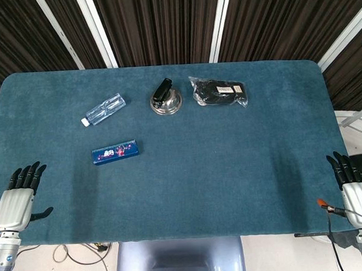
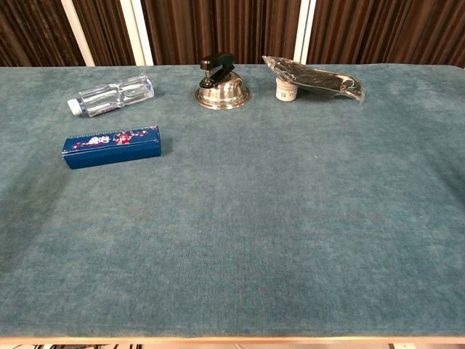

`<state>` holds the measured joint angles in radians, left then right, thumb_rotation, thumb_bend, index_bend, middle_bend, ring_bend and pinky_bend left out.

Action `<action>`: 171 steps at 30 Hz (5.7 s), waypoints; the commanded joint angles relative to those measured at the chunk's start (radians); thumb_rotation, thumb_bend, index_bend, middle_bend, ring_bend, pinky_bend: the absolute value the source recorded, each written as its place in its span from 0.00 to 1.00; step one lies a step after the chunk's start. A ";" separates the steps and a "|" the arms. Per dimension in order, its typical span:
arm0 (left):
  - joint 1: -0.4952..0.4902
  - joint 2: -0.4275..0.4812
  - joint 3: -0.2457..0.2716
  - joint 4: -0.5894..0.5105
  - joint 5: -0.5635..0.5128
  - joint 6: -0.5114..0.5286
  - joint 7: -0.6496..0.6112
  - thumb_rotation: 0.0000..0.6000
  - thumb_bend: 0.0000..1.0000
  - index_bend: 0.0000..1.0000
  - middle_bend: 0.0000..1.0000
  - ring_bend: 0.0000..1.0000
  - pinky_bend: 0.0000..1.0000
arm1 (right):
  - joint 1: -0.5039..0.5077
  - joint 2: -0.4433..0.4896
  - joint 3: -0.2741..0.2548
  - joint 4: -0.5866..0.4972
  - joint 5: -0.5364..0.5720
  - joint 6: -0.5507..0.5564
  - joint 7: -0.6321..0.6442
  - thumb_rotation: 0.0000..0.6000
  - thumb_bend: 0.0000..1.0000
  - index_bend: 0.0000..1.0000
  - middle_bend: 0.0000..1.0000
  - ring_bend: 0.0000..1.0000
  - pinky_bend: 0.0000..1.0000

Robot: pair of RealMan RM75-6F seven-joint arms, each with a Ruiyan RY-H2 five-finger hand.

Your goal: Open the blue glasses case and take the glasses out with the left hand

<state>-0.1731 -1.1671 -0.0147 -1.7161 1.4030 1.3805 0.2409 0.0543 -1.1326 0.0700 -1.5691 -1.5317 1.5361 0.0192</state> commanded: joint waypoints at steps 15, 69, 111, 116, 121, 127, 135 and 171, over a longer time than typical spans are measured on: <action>-0.005 -0.005 -0.013 -0.004 -0.035 -0.023 0.007 1.00 0.07 0.00 0.00 0.00 0.00 | 0.001 0.004 0.000 -0.010 0.013 -0.012 -0.013 1.00 0.09 0.00 0.00 0.00 0.21; -0.695 -0.381 -0.273 0.158 -0.979 -0.407 0.605 1.00 0.14 0.00 0.13 0.00 0.00 | -0.008 0.037 -0.005 -0.022 0.038 -0.037 0.034 1.00 0.11 0.00 0.00 0.00 0.21; -0.724 -0.317 -0.124 0.121 -1.015 -0.414 0.500 1.00 0.14 0.00 0.21 0.00 0.00 | -0.011 0.040 -0.001 -0.029 0.047 -0.037 0.030 1.00 0.11 0.00 0.00 0.00 0.21; -0.717 -0.307 -0.122 0.114 -0.985 -0.406 0.472 1.00 0.14 0.00 0.20 0.00 0.00 | -0.011 0.040 -0.001 -0.030 0.049 -0.039 0.030 1.00 0.11 0.00 0.00 0.00 0.21; -0.715 -0.310 -0.125 0.126 -0.963 -0.403 0.450 1.00 0.14 0.00 0.18 0.00 0.00 | -0.012 0.041 -0.001 -0.032 0.050 -0.040 0.031 1.00 0.11 0.00 0.00 0.00 0.21; -0.717 -0.307 -0.129 0.126 -0.940 -0.395 0.434 1.00 0.22 0.00 0.18 0.00 0.00 | -0.011 0.041 0.000 -0.033 0.053 -0.043 0.032 1.00 0.12 0.00 0.00 0.00 0.21; -0.711 -0.297 -0.125 0.126 -0.910 -0.387 0.414 1.00 0.33 0.00 0.22 0.00 0.00 | -0.011 0.042 0.000 -0.034 0.053 -0.043 0.031 1.00 0.12 0.00 0.00 0.00 0.21; -0.703 -0.283 -0.105 0.125 -0.914 -0.394 0.387 1.00 0.39 0.01 0.26 0.00 0.00 | -0.012 0.042 0.000 -0.035 0.053 -0.043 0.028 1.00 0.12 0.00 0.00 0.00 0.21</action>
<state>-0.8762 -1.4500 -0.1200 -1.5913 0.4892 0.9862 0.6277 0.0421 -1.0909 0.0704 -1.6042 -1.4783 1.4928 0.0468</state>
